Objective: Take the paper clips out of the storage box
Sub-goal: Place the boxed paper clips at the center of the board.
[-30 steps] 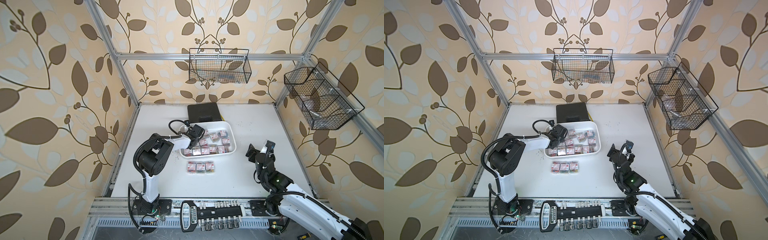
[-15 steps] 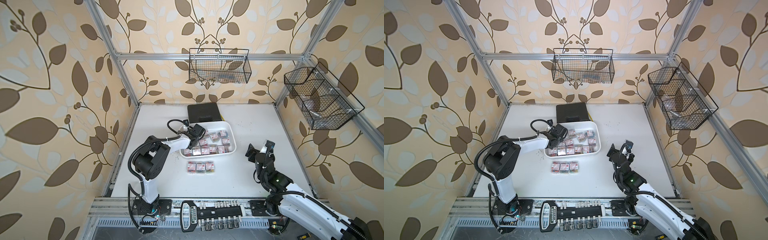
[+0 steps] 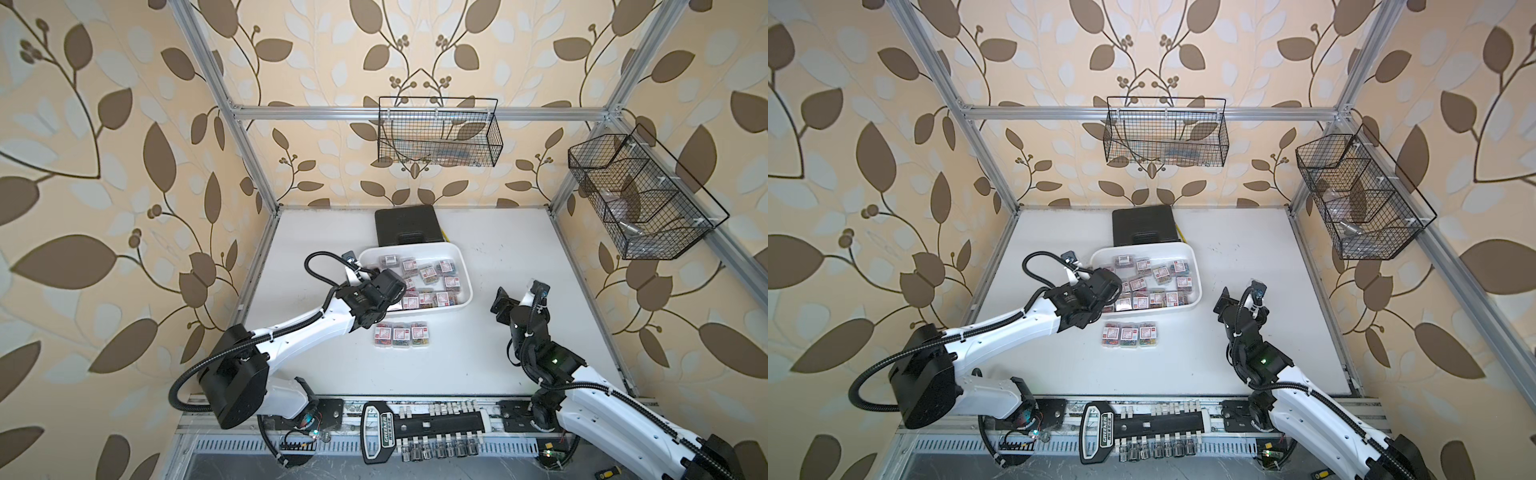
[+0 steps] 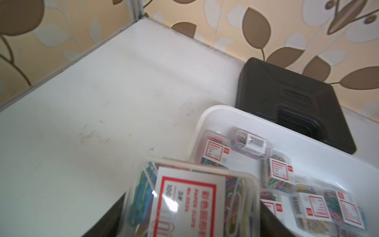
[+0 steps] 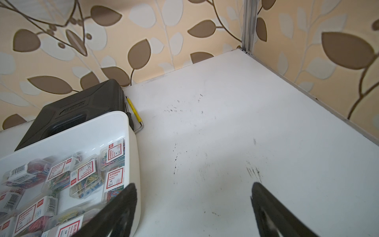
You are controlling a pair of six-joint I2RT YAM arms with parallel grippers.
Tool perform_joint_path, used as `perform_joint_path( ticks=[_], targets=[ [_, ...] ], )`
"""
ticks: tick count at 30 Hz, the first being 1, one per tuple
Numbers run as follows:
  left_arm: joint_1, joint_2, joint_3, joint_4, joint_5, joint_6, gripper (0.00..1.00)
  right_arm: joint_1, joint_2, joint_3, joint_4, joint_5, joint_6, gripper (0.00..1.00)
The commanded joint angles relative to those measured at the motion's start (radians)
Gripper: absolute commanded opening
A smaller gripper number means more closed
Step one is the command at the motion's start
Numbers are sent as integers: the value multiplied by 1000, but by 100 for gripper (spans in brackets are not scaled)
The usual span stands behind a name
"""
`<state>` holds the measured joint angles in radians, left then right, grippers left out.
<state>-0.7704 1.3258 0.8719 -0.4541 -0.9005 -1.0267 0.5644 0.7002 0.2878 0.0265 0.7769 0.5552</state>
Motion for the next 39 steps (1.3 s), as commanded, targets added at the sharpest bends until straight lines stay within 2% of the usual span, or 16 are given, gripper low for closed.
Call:
perform_joint_path(
  ticks=[1, 6, 11, 17, 22, 27, 32, 39],
  targets=[
    [10, -82, -56, -143, -110, -155, 49, -3, 4, -10, 5, -2, -13, 88],
    [10, -171, -179, -208, -99, -246, 49, -3, 4, -10, 5, -2, -12, 88],
    [10, -203, -294, -147, -37, -297, 49, -3, 4, -10, 4, -1, -13, 88],
    [10, -160, -364, 8, 47, -287, 49, -3, 3, -10, 4, -5, -13, 88],
    [10, -73, -366, 73, 93, -337, 50, -3, 3, -12, 5, -4, -14, 88],
    [10, -10, -339, 56, 112, -383, 57, -3, -1, -12, 5, -7, -15, 88],
    [10, -21, -344, 14, 94, -424, 67, -3, -9, -16, 4, -7, -14, 88],
    [10, -98, -317, -50, 78, -358, 95, -2, -11, -17, 6, -9, -14, 88]
  ],
)
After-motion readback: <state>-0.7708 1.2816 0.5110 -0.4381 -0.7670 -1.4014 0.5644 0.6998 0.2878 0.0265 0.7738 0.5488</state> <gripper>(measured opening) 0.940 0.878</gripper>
